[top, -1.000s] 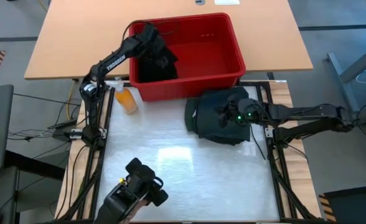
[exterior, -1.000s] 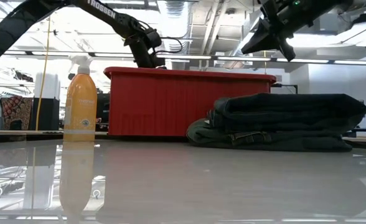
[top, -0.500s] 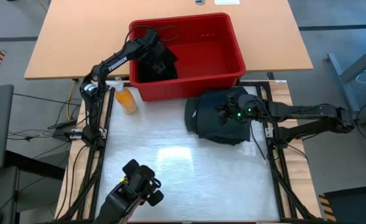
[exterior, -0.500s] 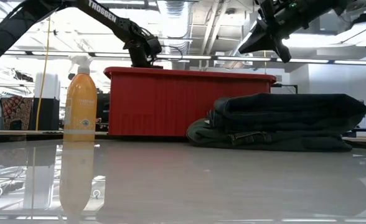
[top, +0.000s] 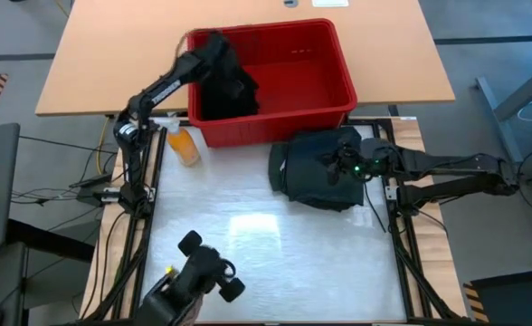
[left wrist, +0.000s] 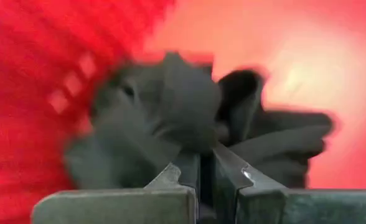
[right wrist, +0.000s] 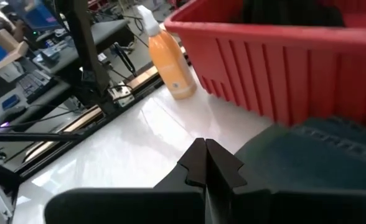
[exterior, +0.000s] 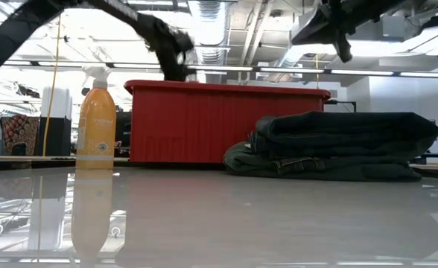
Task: Fold Laundry from Bin
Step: Fold the black shirt from the red laundry bin
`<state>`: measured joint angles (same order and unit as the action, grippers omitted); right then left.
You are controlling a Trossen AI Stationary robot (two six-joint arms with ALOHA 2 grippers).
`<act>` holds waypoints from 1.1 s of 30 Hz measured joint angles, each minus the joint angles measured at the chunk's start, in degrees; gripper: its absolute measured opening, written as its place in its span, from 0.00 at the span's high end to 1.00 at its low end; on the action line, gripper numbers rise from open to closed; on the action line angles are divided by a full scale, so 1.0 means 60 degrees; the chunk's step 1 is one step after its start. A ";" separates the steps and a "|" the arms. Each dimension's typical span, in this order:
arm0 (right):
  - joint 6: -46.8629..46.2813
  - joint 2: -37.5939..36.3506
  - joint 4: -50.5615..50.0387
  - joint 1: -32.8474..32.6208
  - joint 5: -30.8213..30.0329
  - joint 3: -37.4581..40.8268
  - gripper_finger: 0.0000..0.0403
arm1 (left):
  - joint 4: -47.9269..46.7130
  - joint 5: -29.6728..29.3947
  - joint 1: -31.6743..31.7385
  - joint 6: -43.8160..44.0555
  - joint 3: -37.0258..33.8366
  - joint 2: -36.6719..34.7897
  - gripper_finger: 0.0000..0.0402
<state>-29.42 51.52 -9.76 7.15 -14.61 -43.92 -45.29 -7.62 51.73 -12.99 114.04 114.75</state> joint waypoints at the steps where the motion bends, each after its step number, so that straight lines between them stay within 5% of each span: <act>1: 0.0157 -0.0093 -0.0007 0.0001 -0.0004 0.0000 0.95 | 0.0006 0.0098 -0.0102 -0.0026 0.0269 -0.0224 0.99; 10: 0.1629 -0.0722 0.0020 0.0133 -0.0026 0.0000 0.95 | 0.0599 0.2352 -0.1305 0.1203 0.3468 -0.2359 1.00; 16: 0.3500 -0.1076 0.0821 0.0102 0.0113 -0.0004 0.95 | 0.4751 0.6383 -0.2320 0.4459 0.2708 -0.4512 1.00; 21: 0.3982 -0.1571 0.0958 -0.0015 0.0470 -0.0010 0.95 | 0.4023 0.7969 -0.3695 0.4817 0.2449 -0.5776 1.00; 24: 0.3857 -0.1831 0.0611 -0.0248 0.0473 -0.0011 0.95 | 0.1653 0.7078 -0.5032 0.3932 0.2201 -0.6326 1.00; 28: 0.2916 -0.2061 0.0181 -0.1066 0.0470 -0.0009 0.95 | -0.0836 0.3836 -0.7313 0.3254 0.1182 -0.6761 1.00; 30: 0.2553 -0.2011 -0.0054 -0.1827 0.0443 -0.0010 0.96 | -0.1222 0.2421 -0.8286 0.3469 0.0139 -0.6961 1.00; 33: 0.1665 -0.1552 0.0042 -0.3179 -0.0272 -0.0011 0.97 | -0.0779 0.1921 -0.9356 0.3966 -0.1724 -0.7242 1.00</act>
<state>-19.43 42.21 -9.51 -11.93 -16.24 -43.99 -49.96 3.91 -4.41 10.81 103.69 71.30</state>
